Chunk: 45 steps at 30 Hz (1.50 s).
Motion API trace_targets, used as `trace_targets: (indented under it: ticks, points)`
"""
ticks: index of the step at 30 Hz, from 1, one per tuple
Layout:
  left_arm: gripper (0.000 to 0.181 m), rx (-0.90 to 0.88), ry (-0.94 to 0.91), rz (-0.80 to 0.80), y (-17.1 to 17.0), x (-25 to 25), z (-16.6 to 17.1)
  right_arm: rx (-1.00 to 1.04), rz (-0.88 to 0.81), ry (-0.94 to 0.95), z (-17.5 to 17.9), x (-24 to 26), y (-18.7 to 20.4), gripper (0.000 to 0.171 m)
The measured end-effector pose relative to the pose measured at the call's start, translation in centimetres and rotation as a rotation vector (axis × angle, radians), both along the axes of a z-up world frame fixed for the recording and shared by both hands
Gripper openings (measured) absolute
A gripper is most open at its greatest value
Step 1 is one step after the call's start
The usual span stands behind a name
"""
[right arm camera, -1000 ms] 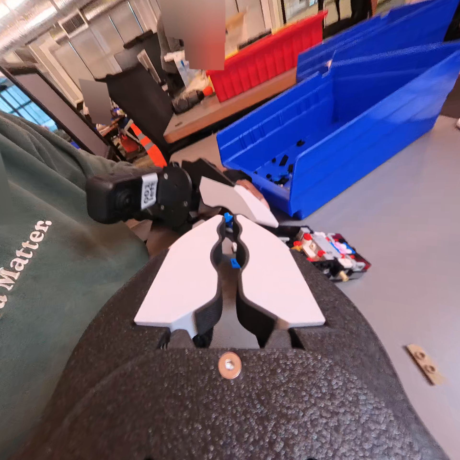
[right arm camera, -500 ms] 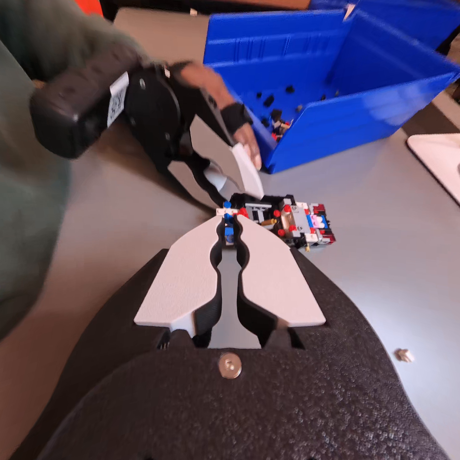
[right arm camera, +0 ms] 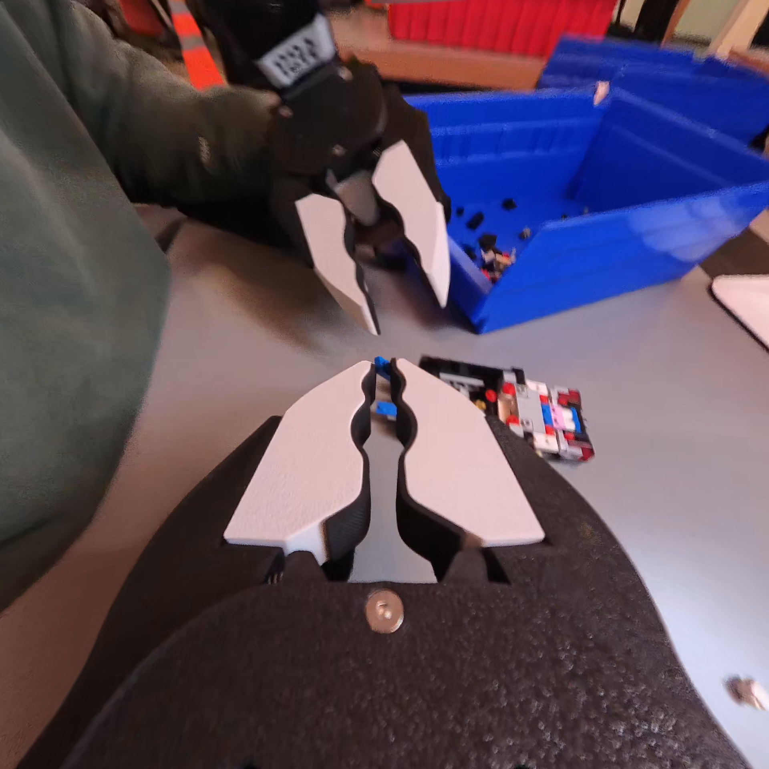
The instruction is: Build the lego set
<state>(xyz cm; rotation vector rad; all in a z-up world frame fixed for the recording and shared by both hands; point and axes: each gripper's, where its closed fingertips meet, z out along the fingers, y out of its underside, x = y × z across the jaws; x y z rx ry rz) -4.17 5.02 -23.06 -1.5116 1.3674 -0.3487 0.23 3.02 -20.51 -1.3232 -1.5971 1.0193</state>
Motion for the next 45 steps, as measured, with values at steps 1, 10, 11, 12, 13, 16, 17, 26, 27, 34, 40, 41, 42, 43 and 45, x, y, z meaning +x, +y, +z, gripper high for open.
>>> trace_targets:
  ticks: [1, 10, 11, 12, 13, 16, 17, 26, 27, 34, 40, 41, 42, 43, 45]
  points:
    - [0.039, -0.045, -0.091, -0.024, -0.5, 0.7, 1.0, -0.002, 0.029, 0.041, 0.6, -0.2, -0.7, 0.006]
    - [0.006, 0.06, -0.155, -0.102, -2.8, 3.3, 4.0, -0.152, 0.071, 0.205, 3.3, -1.2, -2.1, 0.006]
    - [0.005, 0.073, -0.139, -0.053, -2.0, 2.6, 4.3, -0.135, 0.033, 0.202, 3.3, -1.1, -1.4, 0.005]
    - [0.005, 0.099, -0.121, 0.046, -0.4, 1.1, 4.8, -0.124, 0.004, 0.19, 3.2, -0.8, -0.7, 0.009]
    - [0.005, 0.129, -0.098, 0.175, 1.5, -1.0, 5.4, -0.113, -0.027, 0.156, 2.9, -0.6, 0.0, 0.017]
    - [0.005, 0.07, 0.044, 0.618, 6.0, -8.8, 4.3, 0.025, -0.059, -0.029, -0.1, -0.3, 0.8, 0.021]
    - [0.009, -0.013, 0.086, 0.714, 6.5, -10.6, 3.0, 0.082, -0.059, -0.091, -1.3, -0.4, 0.7, 0.021]
    - [0.061, -0.118, 0.051, 0.685, 5.7, -10.4, 1.6, 0.485, -0.058, -0.3, -5.8, -1.7, 0.5, 0.021]
    - [0.057, -0.089, 0.041, 0.641, 5.5, -9.8, 2.1, 0.538, -0.06, -0.327, -6.2, -1.6, 0.7, 0.021]
    - [0.035, 0.006, 0.053, 0.303, 2.1, -4.0, 1.9, 0.646, -0.07, -0.361, -6.8, -1.6, 1.0, 0.011]
    - [0.035, 0.13, 0.224, 0.062, -1.1, 1.0, -2.0, 0.48, -0.107, -0.278, -5.3, -1.6, 1.0, 0.008]
    - [0.032, 0.155, 0.253, 0.06, -1.1, 1.5, -2.5, 0.458, -0.11, -0.272, -5.3, -1.6, 1.1, 0.008]
    - [0.029, 0.186, 0.296, 0.064, -0.9, 1.7, -3.1, 0.435, -0.112, -0.267, -5.3, -1.6, 1.0, 0.008]
    - [0.029, 0.216, 0.351, 0.065, -0.6, 1.8, -3.8, 0.414, -0.114, -0.266, -5.4, -1.6, 1.0, 0.008]
    - [0.021, 0.293, 0.425, 0.087, 0.1, 1.9, -4.5, 0.403, -0.113, -0.282, -5.9, -1.6, 1.1, 0.008]
